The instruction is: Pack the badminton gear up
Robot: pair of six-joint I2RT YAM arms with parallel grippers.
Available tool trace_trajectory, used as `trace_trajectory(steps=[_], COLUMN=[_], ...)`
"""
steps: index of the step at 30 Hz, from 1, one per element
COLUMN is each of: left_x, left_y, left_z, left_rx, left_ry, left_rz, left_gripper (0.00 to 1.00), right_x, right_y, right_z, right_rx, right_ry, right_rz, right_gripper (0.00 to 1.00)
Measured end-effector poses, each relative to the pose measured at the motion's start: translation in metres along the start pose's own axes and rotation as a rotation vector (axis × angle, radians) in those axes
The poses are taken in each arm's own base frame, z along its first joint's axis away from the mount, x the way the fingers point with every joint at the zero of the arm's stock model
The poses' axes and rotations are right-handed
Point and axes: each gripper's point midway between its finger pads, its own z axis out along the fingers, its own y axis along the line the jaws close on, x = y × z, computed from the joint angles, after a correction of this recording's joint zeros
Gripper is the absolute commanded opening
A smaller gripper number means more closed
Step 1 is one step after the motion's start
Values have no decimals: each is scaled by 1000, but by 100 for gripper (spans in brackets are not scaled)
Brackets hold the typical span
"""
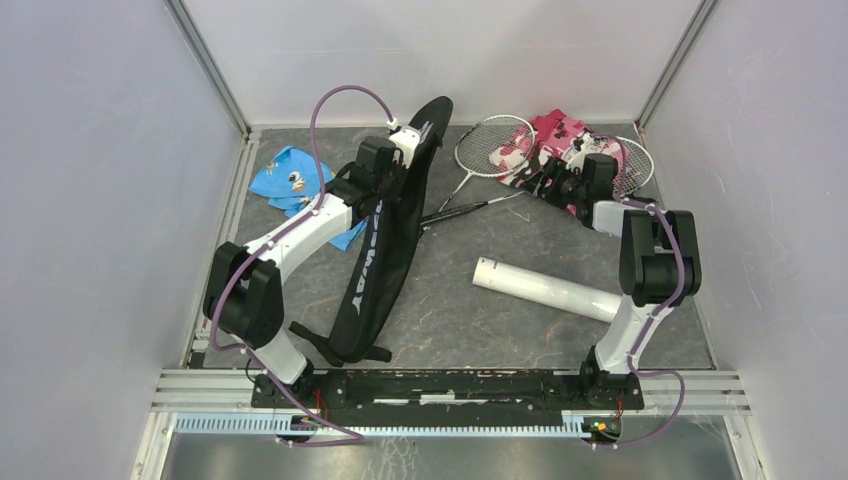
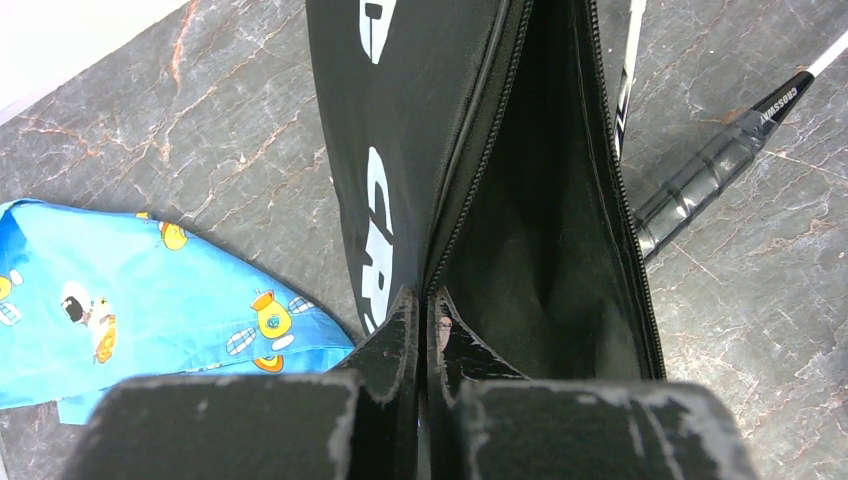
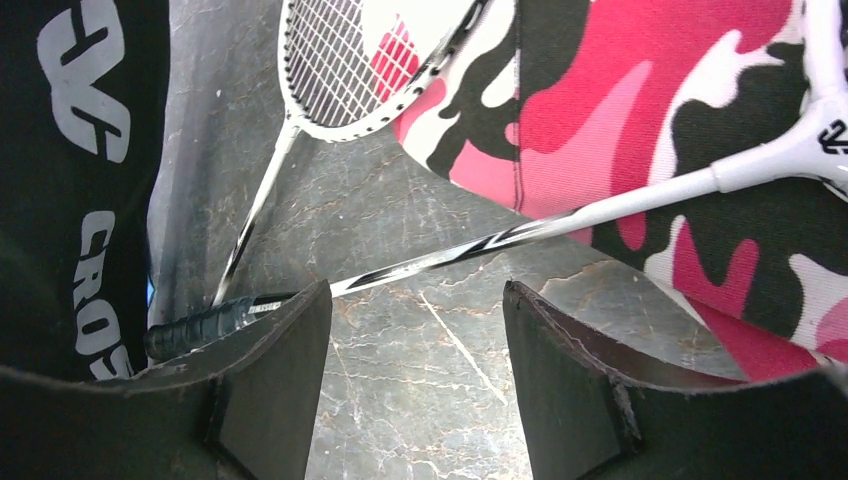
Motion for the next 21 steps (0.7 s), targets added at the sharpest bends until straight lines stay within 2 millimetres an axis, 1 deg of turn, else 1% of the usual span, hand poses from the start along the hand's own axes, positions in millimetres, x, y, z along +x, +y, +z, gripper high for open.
trace_trajectory(steps=[4,12,21], left_x=[0,-1,-1], left_y=[-1,-4,-4], left_z=[0,0,0], left_rx=[8,22,24], left_ry=[-2,-4,-4], left_rz=[0,0,-1], left_gripper=[2,2,2], right_x=[4,22,18], right_y=[-9,-26,-26], right_z=[5,20,29], right_rx=[11,26,-30], right_ry=[3,45,27], right_rz=[31,100,176], right_gripper=[67,63,58])
